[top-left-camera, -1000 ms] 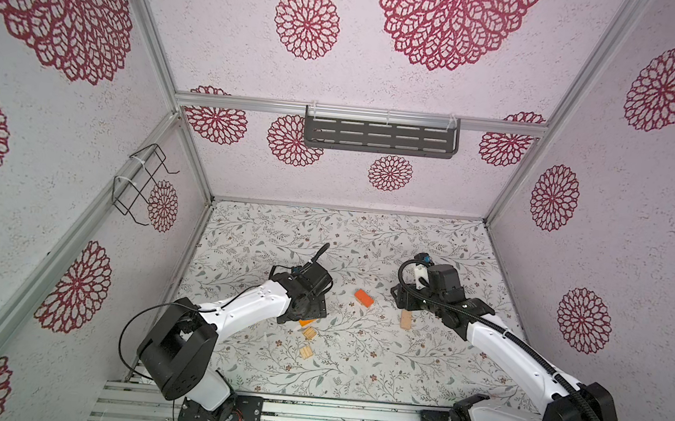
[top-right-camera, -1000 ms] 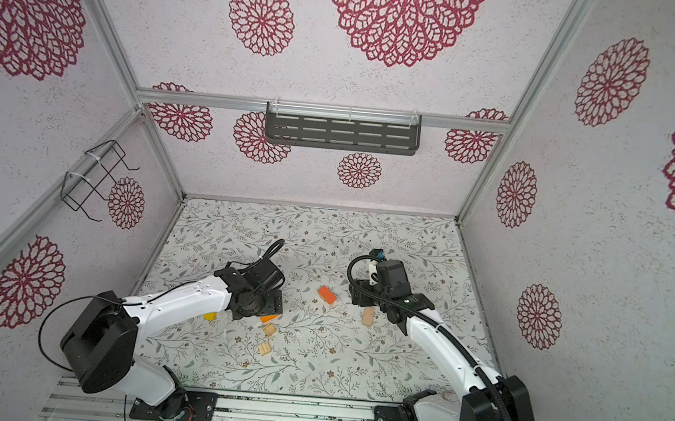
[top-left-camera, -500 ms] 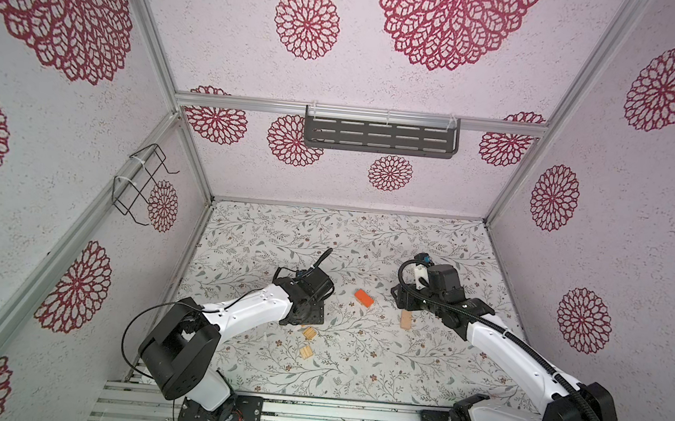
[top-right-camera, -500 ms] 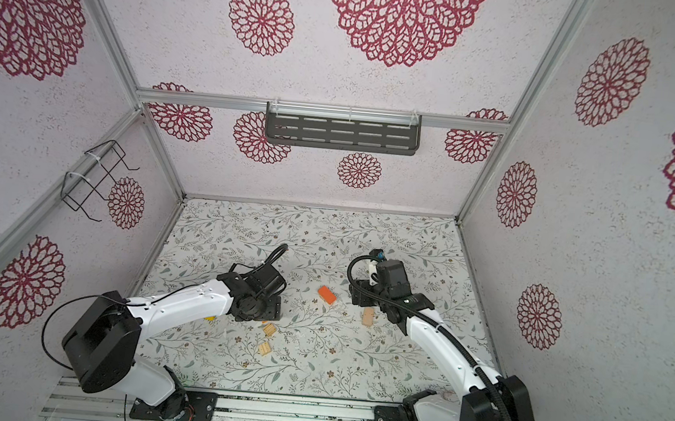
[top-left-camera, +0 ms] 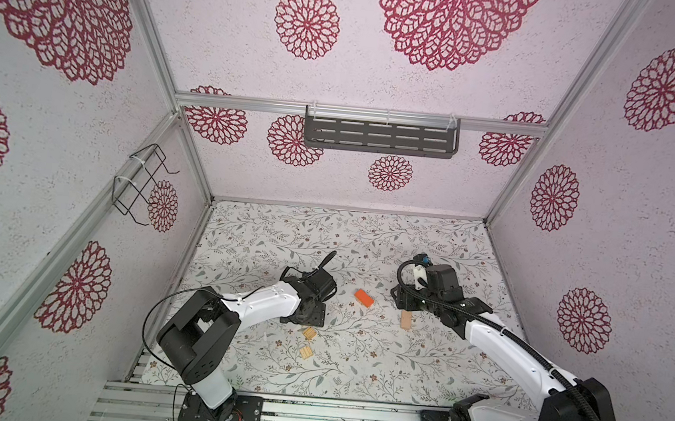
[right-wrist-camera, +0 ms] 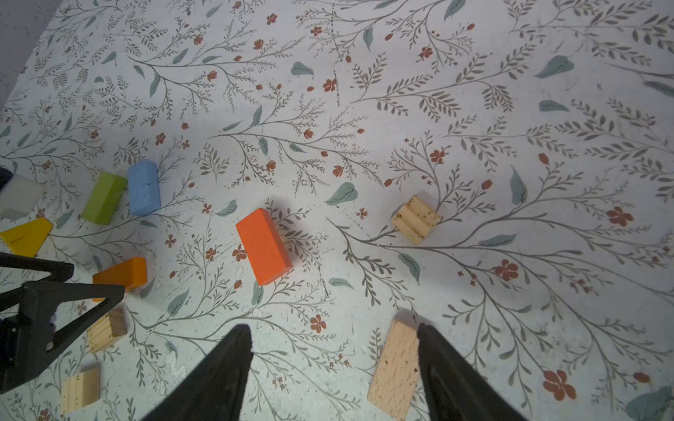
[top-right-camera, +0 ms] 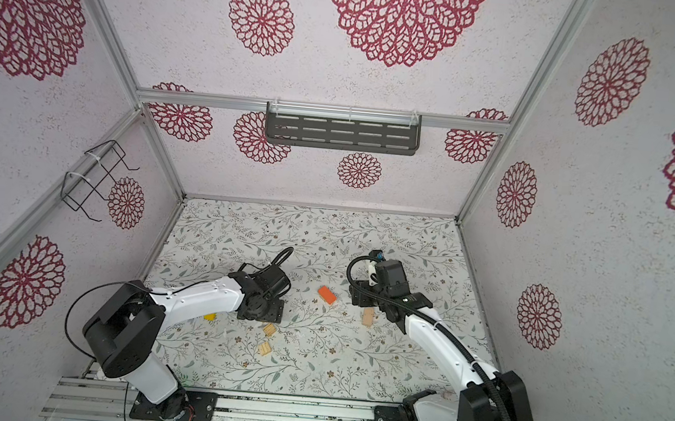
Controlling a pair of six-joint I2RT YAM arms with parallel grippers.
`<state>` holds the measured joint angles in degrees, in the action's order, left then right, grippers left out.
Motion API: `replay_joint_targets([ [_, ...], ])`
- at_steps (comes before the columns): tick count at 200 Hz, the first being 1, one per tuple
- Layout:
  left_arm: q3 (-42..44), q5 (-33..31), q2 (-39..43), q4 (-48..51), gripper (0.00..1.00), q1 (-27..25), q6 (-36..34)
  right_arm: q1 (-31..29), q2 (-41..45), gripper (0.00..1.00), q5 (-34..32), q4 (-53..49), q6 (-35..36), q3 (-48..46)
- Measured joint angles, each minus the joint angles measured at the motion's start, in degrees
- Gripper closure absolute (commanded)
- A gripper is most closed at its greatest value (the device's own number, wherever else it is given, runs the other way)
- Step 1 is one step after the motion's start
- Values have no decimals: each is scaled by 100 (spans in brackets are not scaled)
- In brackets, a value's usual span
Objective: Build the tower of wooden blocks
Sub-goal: 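Lower the left gripper over the orange block and align the fingers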
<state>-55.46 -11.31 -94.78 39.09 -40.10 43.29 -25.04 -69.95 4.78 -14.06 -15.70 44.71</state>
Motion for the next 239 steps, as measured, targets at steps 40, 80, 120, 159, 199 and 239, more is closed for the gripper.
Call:
replay_joint_targets([
  [40,-22,39,-105,-103,21,90,-87,0,-52,25,0,2,2,0],
  [80,-37,122,-164,-247,26,229,-186,0,-55,25,0,2,2,0],
  [120,-39,190,-199,-378,33,420,-267,0,-55,25,0,2,2,0],
  [159,-39,210,-199,-411,28,463,-278,0,-55,25,-2,2,4,0],
  [199,-4,284,-24,-422,29,393,-343,0,-57,25,-7,0,4,0],
  [239,140,326,205,-560,36,365,-520,0,-57,25,-9,0,4,0],
])
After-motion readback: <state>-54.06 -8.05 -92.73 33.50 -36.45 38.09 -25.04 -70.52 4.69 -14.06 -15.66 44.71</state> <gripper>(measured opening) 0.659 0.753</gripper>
